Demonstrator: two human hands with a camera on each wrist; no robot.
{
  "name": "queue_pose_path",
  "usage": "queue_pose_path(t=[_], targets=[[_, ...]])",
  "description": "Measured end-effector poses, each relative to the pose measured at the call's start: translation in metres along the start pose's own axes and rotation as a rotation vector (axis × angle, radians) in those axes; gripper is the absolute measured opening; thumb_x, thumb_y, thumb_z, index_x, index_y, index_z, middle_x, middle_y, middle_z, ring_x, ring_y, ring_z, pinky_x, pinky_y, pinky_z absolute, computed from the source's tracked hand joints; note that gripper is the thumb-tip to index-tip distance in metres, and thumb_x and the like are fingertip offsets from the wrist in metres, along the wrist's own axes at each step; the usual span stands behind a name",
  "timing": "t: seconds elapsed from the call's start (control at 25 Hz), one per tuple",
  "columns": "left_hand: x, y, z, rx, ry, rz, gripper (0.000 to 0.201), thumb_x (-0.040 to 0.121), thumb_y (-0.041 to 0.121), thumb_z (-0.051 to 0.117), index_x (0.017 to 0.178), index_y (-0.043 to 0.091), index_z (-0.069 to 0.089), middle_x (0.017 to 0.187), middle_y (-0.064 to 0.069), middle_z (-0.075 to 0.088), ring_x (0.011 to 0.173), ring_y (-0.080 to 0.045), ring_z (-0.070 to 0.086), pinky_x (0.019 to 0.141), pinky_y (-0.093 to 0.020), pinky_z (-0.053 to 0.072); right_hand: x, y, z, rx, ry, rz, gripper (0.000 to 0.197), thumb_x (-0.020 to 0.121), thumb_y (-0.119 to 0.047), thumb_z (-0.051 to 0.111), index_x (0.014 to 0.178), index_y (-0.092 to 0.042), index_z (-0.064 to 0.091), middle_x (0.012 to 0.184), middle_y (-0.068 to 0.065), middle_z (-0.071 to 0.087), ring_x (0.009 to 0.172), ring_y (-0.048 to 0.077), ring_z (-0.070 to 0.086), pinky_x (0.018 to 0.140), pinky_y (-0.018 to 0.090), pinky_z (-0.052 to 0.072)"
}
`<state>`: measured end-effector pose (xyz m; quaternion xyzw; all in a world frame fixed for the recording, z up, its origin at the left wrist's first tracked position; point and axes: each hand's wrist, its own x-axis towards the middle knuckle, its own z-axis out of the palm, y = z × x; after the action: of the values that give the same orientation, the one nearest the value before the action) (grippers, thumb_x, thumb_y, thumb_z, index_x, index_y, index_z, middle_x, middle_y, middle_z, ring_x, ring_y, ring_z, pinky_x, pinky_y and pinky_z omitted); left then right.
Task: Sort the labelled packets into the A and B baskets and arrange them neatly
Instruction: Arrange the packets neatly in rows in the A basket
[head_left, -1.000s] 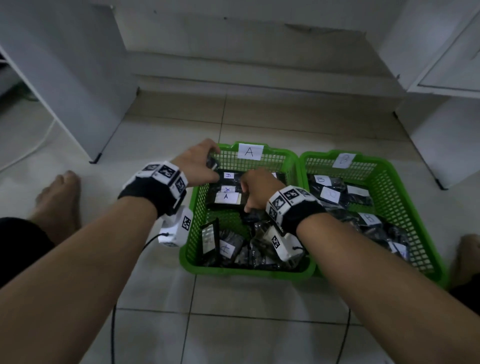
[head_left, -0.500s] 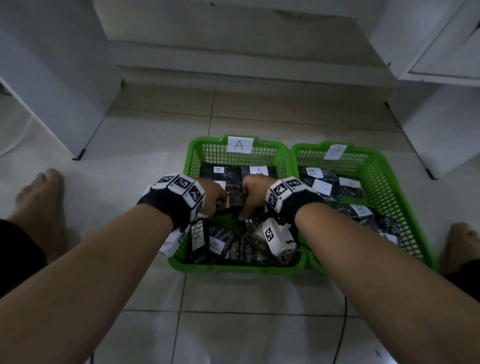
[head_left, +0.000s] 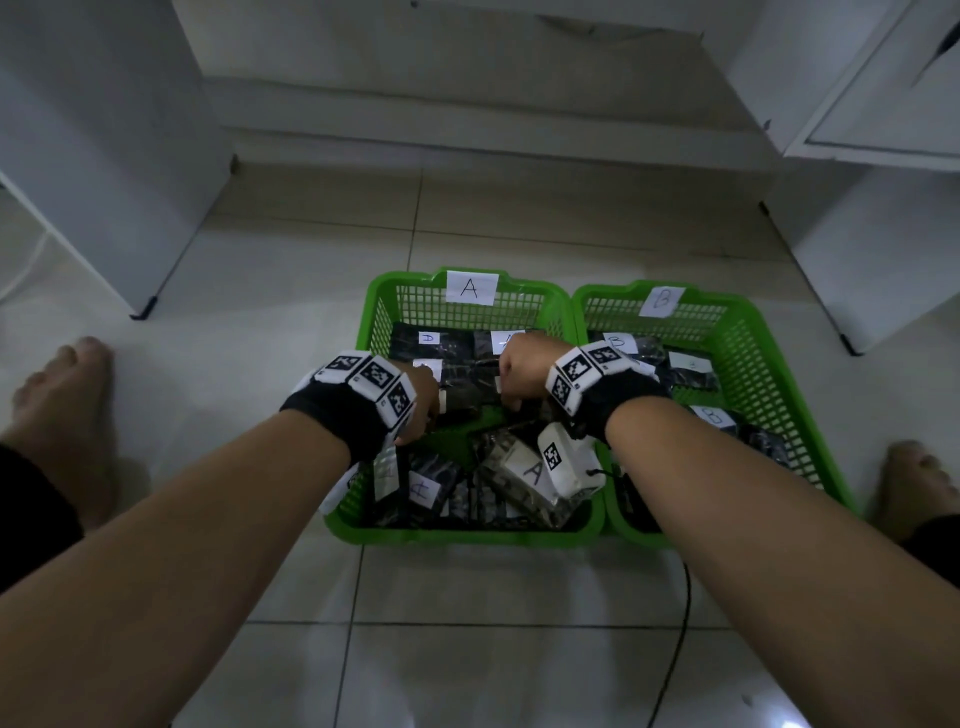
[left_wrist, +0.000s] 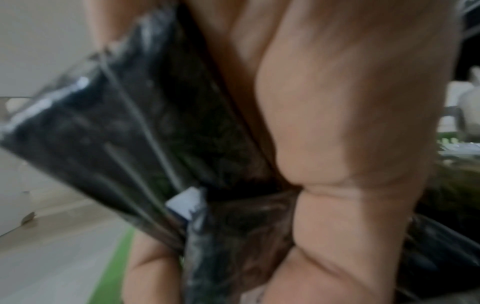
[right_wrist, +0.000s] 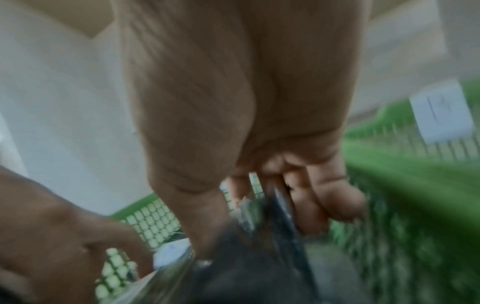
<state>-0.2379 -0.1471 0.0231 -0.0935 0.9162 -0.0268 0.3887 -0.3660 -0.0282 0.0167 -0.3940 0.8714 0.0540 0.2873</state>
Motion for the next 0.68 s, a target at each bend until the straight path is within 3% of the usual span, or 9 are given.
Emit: queue_pose_path(t=[0.04,0.12,0.24,0.4,0.52,0.6,0.68], targets=[[0.000,0.001,0.003,-0.014,0.028,-0.004,0.020,0.085,0.016,0.062,0.104,0.020,0.058,0.093,0.000,0.061,0.065,-0.011,0.055,0.043,-0.019,0.045,-0.001,0.002,-0.002,0.027,0.033,0.031,0.017,0.072,-0.016,0.080,0.085,-0.005,0.079,0.078,0.009,0.069,0.074,0.024,0.066,0.059,0.026,0.051],[-0.001,-0.001,0.007,-0.036,0.076,-0.010,0.034,0.082,0.020,0.060,0.116,0.015,0.058,0.098,-0.005,0.067,0.076,-0.018,0.064,0.055,-0.024,0.053,-0.001,0.006,-0.003,0.075,0.066,0.046,0.017,0.074,-0.013,0.078,0.087,-0.002,0.078,0.079,0.011,0.070,0.075,0.026,0.067,0.060,0.029,0.051],[-0.001,-0.003,0.011,-0.036,0.079,0.003,0.036,0.079,0.020,0.060,0.115,0.014,0.057,0.099,-0.007,0.067,0.077,-0.020,0.065,0.056,-0.024,0.049,-0.002,0.007,0.005,0.074,0.043,0.008,0.022,0.088,-0.015,0.069,0.102,0.000,0.076,0.103,0.015,0.074,0.094,0.030,0.071,0.077,0.037,0.058],[-0.003,-0.003,0.004,0.015,0.021,0.030,0.049,0.070,0.022,0.059,0.119,0.015,0.061,0.111,-0.008,0.065,0.081,-0.021,0.065,0.056,-0.023,0.051,-0.005,0.007,0.007,-0.012,0.022,-0.029,0.027,0.097,-0.022,0.059,0.101,0.002,0.073,0.098,0.015,0.070,0.086,0.031,0.063,0.070,0.032,0.049],[-0.003,-0.005,-0.009,0.012,0.014,0.080,0.042,0.079,0.011,0.060,0.119,0.019,0.065,0.125,-0.011,0.053,0.070,-0.020,0.058,0.048,-0.021,0.046,-0.009,0.014,-0.007,0.071,0.078,-0.011,0.024,0.094,-0.018,0.065,0.109,0.000,0.073,0.112,0.015,0.071,0.101,0.030,0.068,0.083,0.036,0.056],[-0.001,-0.008,-0.016,-0.011,0.108,0.087,0.041,0.081,0.012,0.060,0.120,0.024,0.065,0.134,-0.014,0.042,0.084,-0.026,0.062,0.064,-0.030,0.056,-0.014,0.020,-0.015,0.207,0.124,0.001,0.022,0.092,-0.013,0.069,0.110,-0.003,0.074,0.114,0.010,0.071,0.100,0.025,0.066,0.079,0.033,0.054],[0.005,-0.010,-0.016,-0.010,0.147,0.087,0.043,0.085,0.014,0.059,0.127,0.024,0.061,0.150,-0.013,0.029,0.105,-0.031,0.061,0.080,-0.034,0.056,-0.018,0.027,-0.018,0.360,0.194,-0.006,0.020,0.089,-0.012,0.073,0.109,-0.007,0.074,0.113,0.004,0.070,0.096,0.017,0.062,0.069,0.024,0.046]])
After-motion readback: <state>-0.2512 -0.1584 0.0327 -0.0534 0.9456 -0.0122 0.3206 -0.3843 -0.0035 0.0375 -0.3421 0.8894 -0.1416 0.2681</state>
